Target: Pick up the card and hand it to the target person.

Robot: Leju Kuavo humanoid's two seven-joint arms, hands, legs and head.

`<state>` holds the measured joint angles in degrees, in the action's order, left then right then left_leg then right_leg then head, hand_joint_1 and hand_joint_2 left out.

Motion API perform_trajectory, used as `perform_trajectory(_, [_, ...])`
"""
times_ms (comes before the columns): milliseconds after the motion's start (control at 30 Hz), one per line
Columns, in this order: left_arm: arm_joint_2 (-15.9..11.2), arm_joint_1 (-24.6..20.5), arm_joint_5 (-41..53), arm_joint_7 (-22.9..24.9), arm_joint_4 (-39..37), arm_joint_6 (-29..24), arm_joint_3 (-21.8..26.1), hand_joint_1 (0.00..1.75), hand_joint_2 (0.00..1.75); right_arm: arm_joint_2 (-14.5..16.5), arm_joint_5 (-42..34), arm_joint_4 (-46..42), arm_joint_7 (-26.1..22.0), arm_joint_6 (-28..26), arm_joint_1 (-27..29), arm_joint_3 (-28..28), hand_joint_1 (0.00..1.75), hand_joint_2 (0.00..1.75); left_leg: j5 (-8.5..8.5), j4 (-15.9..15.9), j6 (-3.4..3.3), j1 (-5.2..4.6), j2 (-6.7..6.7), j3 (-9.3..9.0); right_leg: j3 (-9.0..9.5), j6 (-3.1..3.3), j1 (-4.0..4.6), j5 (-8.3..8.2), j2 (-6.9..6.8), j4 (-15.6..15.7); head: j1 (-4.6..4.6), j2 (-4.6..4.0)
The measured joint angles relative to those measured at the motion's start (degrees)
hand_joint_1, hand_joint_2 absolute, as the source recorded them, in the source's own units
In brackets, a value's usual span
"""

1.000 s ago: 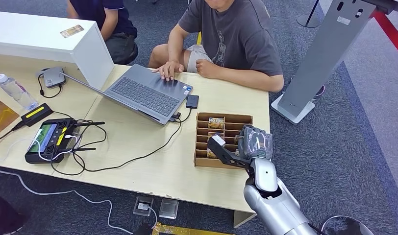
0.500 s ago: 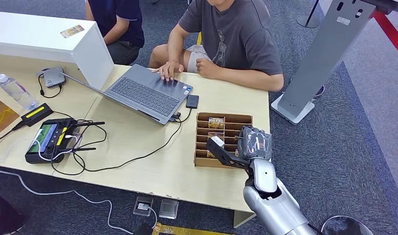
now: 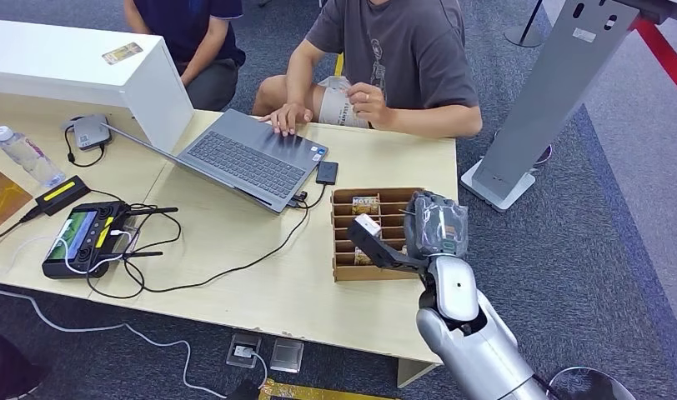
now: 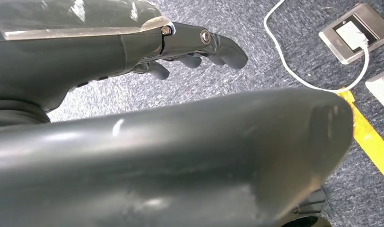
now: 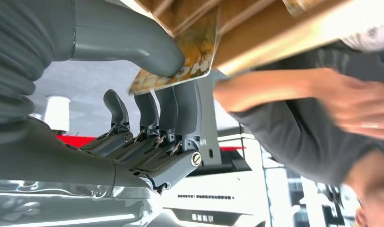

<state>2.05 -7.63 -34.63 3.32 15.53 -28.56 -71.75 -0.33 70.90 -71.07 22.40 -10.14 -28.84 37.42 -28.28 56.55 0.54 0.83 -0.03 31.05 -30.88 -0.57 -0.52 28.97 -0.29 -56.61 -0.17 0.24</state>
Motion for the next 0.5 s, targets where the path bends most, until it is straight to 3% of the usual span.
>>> perform_trajectory(300, [0.8, 0.1, -0.3, 1.7, 0.0, -4.3, 0.0, 0.0, 0.0, -1.1, -0.4, -8.5, -0.6, -1.2, -0.3, -0.2, 1.37, 1.75, 0.0, 0.0, 0.0, -0.01, -0.01, 0.01, 0.0, 0.0, 0.0, 0.0, 0.0, 0.0, 0.0, 0.0])
perform_trajectory(500, [1.6, 0.1, -0.2, 1.8, 0.0, -4.4, 0.0, 0.0, 0.0, -1.6, -0.8, -12.1, -2.0, -3.9, -1.6, -0.5, 1.41, 1.75, 0.0, 0.0, 0.0, 0.0, 0.0, 0.01, 0.0, 0.0, 0.0, 0.0, 0.0, 0.0, 0.01, 0.0])
